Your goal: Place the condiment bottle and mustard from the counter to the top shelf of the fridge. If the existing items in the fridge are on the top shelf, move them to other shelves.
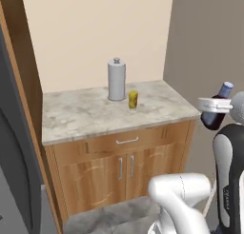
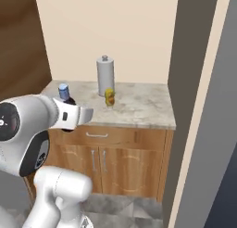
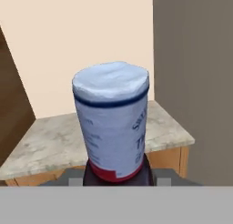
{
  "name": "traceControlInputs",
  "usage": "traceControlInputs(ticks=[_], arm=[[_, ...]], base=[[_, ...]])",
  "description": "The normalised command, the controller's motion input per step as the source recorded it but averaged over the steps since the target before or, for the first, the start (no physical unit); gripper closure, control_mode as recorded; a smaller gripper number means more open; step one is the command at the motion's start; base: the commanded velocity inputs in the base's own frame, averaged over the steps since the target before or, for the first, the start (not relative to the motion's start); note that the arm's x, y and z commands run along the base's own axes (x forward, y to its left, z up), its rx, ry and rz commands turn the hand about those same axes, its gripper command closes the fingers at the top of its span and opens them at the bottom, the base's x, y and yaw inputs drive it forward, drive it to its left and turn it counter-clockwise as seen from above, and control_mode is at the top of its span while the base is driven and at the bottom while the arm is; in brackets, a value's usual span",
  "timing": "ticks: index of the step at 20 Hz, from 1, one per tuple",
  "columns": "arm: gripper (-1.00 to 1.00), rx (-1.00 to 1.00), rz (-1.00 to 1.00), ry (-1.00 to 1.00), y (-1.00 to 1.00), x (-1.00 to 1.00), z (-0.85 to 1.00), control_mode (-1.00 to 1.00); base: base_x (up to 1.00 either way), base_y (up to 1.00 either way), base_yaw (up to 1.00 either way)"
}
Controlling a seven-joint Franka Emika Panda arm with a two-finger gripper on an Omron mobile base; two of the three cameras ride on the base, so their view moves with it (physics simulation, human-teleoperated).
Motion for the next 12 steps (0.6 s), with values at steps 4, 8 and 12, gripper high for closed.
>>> traceControlInputs(ticks=[4,8,12], arm=[[1.00,0.00,0.00,0.00,0.00,0.00,0.00,1.00],[1.00,0.00,0.00,0.00,0.00,0.00,0.00,1.00],[1.00,0.00,0.00,0.00,0.00,0.00,0.00,1.00]], base=[[-1.00,0.19,0.32],[-1.00,0.90,0.38],[-1.00,1.00,0.40]])
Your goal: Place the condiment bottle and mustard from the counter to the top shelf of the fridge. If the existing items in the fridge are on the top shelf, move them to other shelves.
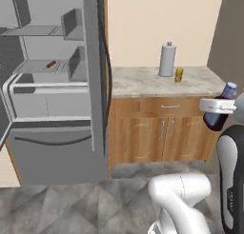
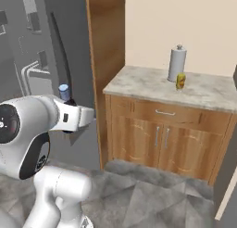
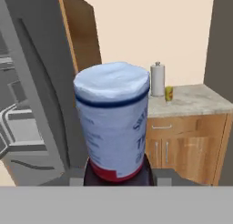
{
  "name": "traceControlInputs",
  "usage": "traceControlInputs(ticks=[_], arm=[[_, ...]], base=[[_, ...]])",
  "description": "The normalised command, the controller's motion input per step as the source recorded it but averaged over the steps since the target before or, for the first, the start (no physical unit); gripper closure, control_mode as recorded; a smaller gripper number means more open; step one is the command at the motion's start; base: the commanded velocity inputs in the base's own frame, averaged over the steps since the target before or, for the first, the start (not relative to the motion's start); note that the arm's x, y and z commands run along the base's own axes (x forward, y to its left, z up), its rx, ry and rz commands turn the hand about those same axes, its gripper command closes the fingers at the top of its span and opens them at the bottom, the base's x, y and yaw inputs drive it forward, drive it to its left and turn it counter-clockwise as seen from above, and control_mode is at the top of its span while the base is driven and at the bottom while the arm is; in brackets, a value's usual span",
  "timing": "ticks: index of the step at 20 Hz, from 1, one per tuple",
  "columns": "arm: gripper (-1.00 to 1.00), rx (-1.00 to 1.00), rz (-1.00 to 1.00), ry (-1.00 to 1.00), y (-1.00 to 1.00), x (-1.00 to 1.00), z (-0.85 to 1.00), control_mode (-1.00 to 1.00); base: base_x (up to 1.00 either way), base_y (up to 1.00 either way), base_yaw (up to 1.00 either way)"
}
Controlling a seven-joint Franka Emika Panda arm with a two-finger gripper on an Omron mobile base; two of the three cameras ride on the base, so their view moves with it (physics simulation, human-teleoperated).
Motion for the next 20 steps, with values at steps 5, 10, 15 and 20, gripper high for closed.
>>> traceControlInputs(ticks=[5,10,15,20], arm=[[1.00,0.00,0.00,0.00,0.00,0.00,0.00,1.00],[1.00,0.00,0.00,0.00,0.00,0.00,0.00,1.00],[1.00,0.00,0.00,0.00,0.00,0.00,0.00,1.00],[1.00,0.00,0.00,0.00,0.00,0.00,0.00,1.00]], base=[[-0.80,1.00,0.37],[-0.08,1.00,0.20],[0.56,1.00,-0.02],[0.82,1.00,-0.13]])
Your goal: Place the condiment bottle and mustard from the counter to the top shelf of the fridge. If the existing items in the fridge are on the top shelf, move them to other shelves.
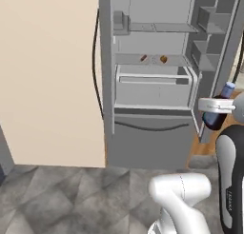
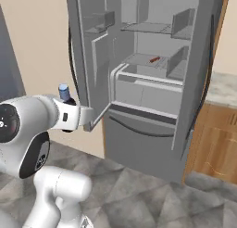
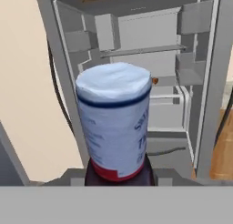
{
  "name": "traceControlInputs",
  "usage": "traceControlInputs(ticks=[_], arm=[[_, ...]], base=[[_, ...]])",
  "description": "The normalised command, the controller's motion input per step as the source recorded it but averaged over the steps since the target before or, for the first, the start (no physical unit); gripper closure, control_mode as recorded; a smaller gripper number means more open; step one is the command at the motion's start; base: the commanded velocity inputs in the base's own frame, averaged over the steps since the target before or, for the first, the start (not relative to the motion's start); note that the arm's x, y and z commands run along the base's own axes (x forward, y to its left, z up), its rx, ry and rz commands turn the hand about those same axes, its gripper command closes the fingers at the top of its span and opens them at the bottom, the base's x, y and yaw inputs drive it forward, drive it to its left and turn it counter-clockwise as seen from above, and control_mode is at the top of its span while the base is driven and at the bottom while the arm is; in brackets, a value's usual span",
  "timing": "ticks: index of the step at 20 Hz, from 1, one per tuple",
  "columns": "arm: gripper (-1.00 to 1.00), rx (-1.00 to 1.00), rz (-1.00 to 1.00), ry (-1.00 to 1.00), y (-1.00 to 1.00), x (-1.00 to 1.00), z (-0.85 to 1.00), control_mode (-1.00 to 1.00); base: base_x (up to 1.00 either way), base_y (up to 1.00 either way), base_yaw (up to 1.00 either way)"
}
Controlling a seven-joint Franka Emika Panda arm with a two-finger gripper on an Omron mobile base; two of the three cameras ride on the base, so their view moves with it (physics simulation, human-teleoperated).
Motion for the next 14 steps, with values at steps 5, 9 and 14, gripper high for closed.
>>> traceControlInputs(ticks=[5,9,14], arm=[[1.00,0.00,0.00,0.00,0.00,0.00,0.00,1.00],[1.00,0.00,0.00,0.00,0.00,0.00,0.00,1.00],[1.00,0.00,0.00,0.00,0.00,0.00,0.00,1.00]], base=[[0.92,0.54,-0.24],[0.83,0.11,-0.25],[0.46,-0.23,-0.23]])
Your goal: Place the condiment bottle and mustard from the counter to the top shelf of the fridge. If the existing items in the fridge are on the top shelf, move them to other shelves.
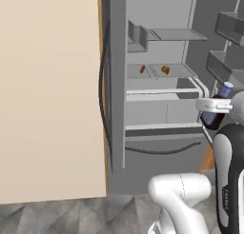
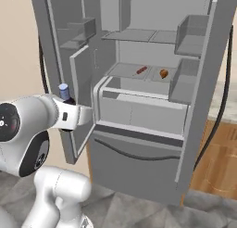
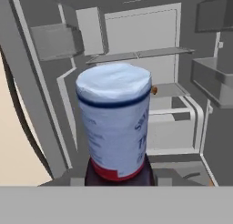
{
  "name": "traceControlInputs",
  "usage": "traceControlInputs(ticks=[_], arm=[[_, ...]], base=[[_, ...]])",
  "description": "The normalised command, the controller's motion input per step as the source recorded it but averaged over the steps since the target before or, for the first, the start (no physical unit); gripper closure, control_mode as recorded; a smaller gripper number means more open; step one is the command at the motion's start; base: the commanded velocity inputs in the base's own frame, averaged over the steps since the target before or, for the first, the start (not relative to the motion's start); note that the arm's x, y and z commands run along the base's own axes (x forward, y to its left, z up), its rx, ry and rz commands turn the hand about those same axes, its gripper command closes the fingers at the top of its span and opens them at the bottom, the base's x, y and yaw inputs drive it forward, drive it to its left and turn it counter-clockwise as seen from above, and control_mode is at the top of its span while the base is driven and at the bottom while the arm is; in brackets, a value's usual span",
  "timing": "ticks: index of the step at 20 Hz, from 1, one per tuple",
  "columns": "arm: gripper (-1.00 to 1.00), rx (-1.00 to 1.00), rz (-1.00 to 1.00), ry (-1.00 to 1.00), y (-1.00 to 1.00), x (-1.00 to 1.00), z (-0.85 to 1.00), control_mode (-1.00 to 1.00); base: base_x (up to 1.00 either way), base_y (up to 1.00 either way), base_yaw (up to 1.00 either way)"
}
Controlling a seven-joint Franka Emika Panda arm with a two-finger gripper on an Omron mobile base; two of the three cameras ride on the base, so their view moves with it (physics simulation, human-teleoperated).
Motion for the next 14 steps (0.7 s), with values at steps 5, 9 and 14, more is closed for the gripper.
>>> traceControlInputs(ticks=[5,9,14], arm=[[1.00,0.00,0.00,0.00,0.00,0.00,0.00,1.00],[1.00,0.00,0.00,0.00,0.00,0.00,0.00,1.00],[1.00,0.00,0.00,0.00,0.00,0.00,0.00,1.00]], base=[[0.51,0.00,-0.11],[0.65,-0.03,-0.06],[0.60,-0.14,-0.02]])
